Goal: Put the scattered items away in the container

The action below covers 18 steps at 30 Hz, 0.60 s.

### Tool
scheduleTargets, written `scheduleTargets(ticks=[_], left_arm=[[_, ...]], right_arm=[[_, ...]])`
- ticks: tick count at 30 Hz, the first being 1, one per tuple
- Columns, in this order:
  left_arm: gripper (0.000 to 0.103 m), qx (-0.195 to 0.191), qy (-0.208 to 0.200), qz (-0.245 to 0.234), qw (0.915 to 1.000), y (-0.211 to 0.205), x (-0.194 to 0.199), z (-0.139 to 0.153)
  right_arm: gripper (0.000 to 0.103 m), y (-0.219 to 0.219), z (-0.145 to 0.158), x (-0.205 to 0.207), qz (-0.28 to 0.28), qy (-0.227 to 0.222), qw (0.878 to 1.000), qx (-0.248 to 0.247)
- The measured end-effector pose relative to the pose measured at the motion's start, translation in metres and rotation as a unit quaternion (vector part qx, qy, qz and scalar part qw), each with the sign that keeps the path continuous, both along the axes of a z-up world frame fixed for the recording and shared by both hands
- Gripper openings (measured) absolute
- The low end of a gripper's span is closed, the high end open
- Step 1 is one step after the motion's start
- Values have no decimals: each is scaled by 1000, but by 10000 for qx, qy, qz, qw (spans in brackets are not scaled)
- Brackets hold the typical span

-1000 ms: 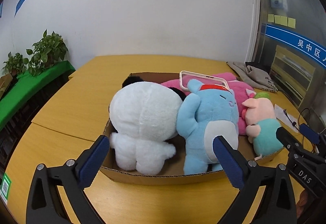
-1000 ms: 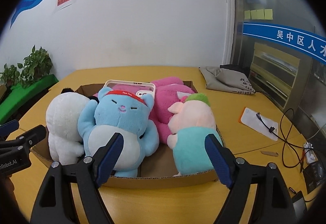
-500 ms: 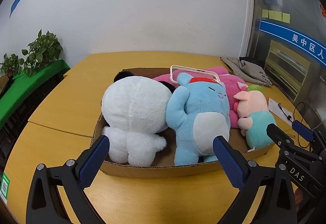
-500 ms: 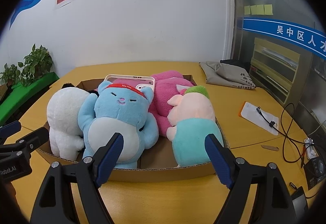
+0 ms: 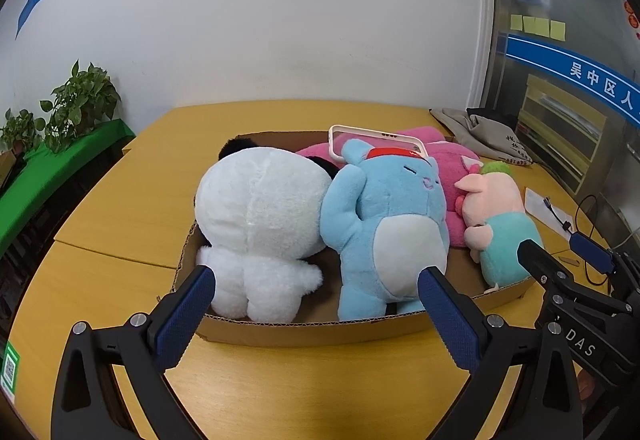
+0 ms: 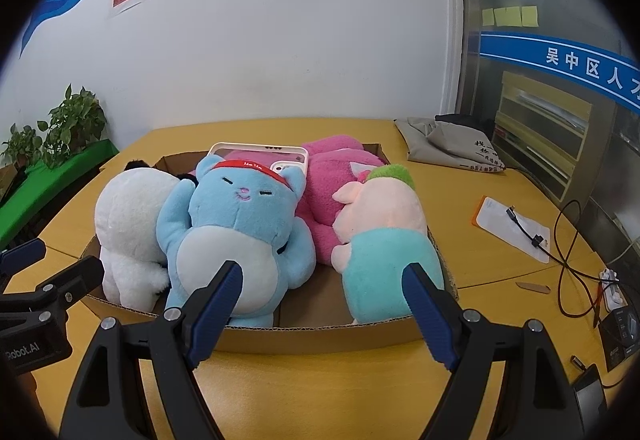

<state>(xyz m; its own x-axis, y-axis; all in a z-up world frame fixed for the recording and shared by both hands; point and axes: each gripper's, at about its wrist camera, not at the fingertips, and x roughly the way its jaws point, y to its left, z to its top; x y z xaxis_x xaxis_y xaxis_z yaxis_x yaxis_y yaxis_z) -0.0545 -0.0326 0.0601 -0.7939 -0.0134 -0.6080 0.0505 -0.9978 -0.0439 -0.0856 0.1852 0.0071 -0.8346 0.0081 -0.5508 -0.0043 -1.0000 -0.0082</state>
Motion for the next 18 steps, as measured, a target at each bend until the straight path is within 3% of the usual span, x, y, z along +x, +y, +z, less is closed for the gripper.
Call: scheduleTargets(ticks=[18], left_arm=[[103, 33, -67, -103, 9999, 2, -3, -3]], right_arm=[[82, 2, -3, -2, -22, -39, 10000, 51]])
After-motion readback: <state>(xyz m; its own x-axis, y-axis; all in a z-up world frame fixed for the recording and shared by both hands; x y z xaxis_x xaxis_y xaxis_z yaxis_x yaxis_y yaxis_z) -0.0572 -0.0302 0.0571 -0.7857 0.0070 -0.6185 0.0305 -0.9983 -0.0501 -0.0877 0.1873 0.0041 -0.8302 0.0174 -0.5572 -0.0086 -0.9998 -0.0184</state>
